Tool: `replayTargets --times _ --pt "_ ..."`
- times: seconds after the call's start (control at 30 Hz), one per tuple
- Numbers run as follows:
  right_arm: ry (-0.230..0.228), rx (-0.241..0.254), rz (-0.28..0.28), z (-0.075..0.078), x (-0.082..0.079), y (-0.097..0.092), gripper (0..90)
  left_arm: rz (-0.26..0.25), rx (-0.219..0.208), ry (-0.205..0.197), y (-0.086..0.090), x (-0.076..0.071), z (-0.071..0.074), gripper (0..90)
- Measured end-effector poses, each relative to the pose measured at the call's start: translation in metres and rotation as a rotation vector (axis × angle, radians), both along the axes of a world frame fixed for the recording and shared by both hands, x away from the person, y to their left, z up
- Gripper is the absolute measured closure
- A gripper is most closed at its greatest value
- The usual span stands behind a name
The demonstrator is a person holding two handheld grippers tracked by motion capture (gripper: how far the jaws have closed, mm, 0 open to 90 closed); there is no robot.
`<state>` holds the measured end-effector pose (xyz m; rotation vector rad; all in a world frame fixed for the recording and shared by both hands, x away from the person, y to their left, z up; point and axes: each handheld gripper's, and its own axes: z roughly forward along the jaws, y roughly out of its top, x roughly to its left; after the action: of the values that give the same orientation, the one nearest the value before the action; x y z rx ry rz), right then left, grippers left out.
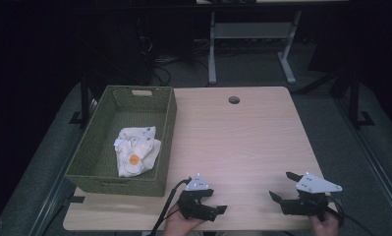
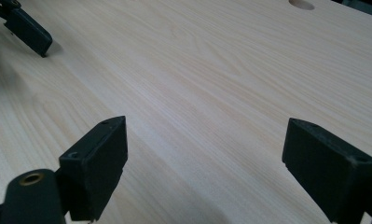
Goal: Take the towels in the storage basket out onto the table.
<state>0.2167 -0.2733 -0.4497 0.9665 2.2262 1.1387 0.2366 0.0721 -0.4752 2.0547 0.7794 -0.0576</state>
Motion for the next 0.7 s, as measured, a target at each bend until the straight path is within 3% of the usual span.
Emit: replayTargets --times 0.7 --pt "-0.012 0.017 -0.009 0.002 -0.004 -0.002 13.7 -0.027 -0.052 -0.055 0.001 0.002 0.028 25.5"
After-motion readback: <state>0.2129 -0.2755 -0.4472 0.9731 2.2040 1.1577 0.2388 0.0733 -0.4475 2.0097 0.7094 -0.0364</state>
